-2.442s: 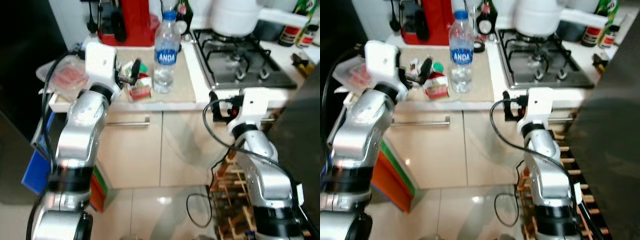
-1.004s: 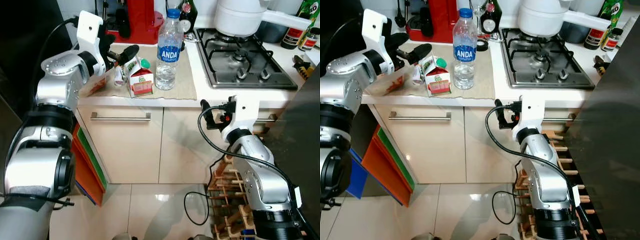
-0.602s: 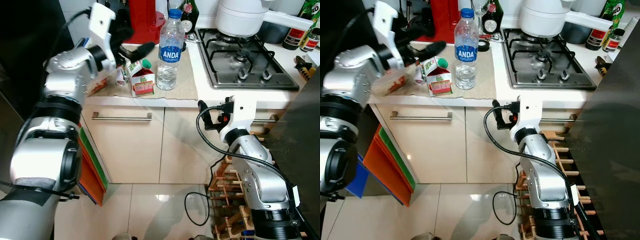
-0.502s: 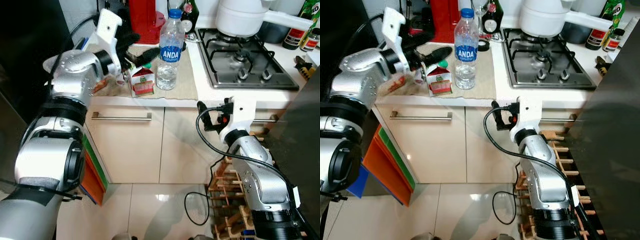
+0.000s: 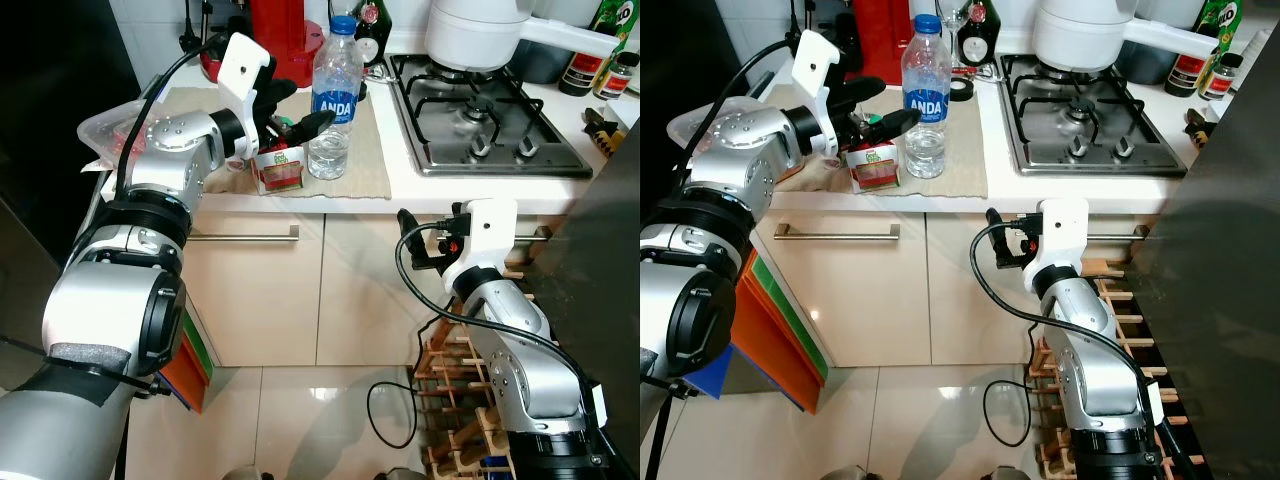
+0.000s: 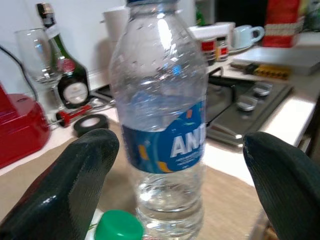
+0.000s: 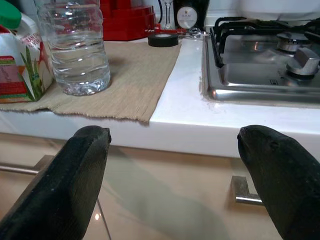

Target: Restocking fridge

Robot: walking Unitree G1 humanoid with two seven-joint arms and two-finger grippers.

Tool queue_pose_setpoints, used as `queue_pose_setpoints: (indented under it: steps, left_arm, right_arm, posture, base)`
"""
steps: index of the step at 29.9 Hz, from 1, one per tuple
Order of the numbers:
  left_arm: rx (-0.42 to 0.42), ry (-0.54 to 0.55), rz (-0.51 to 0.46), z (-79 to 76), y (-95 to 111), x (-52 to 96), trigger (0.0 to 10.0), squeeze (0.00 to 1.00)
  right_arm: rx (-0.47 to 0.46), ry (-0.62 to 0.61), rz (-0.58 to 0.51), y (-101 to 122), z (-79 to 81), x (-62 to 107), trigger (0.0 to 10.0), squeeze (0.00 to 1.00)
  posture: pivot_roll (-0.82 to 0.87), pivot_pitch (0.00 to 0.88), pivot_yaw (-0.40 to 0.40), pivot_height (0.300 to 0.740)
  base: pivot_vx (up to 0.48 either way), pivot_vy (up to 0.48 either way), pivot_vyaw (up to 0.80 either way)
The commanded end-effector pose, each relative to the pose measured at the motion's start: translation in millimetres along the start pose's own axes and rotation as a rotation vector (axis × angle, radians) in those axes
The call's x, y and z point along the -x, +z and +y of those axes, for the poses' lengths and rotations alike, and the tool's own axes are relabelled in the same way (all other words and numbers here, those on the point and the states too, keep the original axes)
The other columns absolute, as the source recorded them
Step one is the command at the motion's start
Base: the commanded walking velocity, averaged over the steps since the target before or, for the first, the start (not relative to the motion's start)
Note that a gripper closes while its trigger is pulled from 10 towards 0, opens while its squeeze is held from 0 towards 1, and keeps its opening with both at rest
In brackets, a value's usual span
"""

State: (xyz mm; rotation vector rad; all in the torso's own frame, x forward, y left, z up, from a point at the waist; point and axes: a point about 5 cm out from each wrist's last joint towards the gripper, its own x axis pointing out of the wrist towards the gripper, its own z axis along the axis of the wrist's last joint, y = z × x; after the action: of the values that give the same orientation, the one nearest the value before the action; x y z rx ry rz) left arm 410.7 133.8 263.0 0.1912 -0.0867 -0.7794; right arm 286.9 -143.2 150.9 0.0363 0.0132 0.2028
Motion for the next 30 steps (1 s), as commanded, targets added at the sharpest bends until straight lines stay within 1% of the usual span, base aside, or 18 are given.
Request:
queue_pose_setpoints:
  steps: [1, 2, 6, 10, 11, 15, 17, 19, 23, 30]
  left_arm:
    - [-0.043, 0.008, 0.008, -0.3, 7, -3.9, 10.0, 0.79]
    - [-0.052, 0.02, 0.012, 0.0, 8, -4.8, 10.0, 1.0]
    - [-0.052, 0.021, 0.01, -0.4, 9, -6.1, 10.0, 1.0]
    - [-0.044, 0.012, 0.01, -4.1, 9, -9.8, 10.0, 1.0]
    - [-0.032, 0.001, 0.005, -6.6, 9, -12.1, 10.0, 0.0]
    - [0.0, 0.004, -0.01, -8.7, 10, -15.0, 10.0, 0.0]
    - [0.048, 0.019, -0.023, -10.6, 9, -18.0, 10.0, 0.0]
    - [0.063, 0.018, -0.024, -13.0, 8, -20.0, 10.0, 0.0]
    - [0.07, 0.016, -0.021, -16.5, 6, -22.7, 10.0, 0.0]
    - [0.087, 0.027, -0.014, -20.5, 2, -26.0, 10.0, 0.0]
  right_arm:
    - [-0.003, 0.01, -0.01, 4, 2.1, 2.6, 10.0, 0.07]
    - [-0.003, 0.009, -0.008, 3, 2.0, 3.5, 10.0, 0.07]
    - [-0.004, 0.007, -0.005, 2, 1.6, 4.4, 10.0, 0.07]
    - [-0.003, 0.009, -0.001, 2, 3.1, 5.2, 10.0, 0.07]
    - [-0.003, 0.011, 0.0, 2, 3.7, 5.5, 10.0, 0.07]
    - [-0.002, 0.012, 0.0, 2, 4.2, 6.0, 10.0, 0.07]
    - [-0.006, 0.012, 0.007, 0, 4.3, 6.3, 10.0, 0.07]
    - [-0.009, 0.018, 0.01, -1, 6.3, 5.9, 10.0, 0.07]
    - [-0.009, 0.027, 0.009, -1, 8.2, 5.5, 10.0, 0.07]
    - [-0.005, 0.024, 0.009, 0, 6.6, 5.7, 10.0, 0.07]
  posture:
    - [-0.13, 0.046, 0.016, 0.73]
    - [-0.13, 0.048, 0.017, 0.73]
    - [-0.13, 0.049, 0.017, 0.73]
    - [-0.13, 0.05, 0.018, 0.73]
    - [-0.13, 0.051, 0.02, 0.73]
    - [-0.13, 0.05, 0.022, 0.73]
    - [-0.12, 0.049, 0.014, 0.73]
    - [-0.13, 0.049, 0.014, 0.73]
    - [-0.13, 0.049, 0.011, 0.73]
    - [-0.13, 0.053, 0.012, 0.73]
  base:
    - [0.0, 0.0, 0.0]
    - [0.0, 0.0, 0.0]
    - [0.0, 0.0, 0.0]
    - [0.0, 0.0, 0.0]
    - [0.0, 0.0, 0.0]
    - [0.0, 0.0, 0.0]
    - [0.0, 0.0, 0.0]
    - [0.0, 0.0, 0.0]
    - [0.0, 0.0, 0.0]
    - [0.0, 0.0, 0.0]
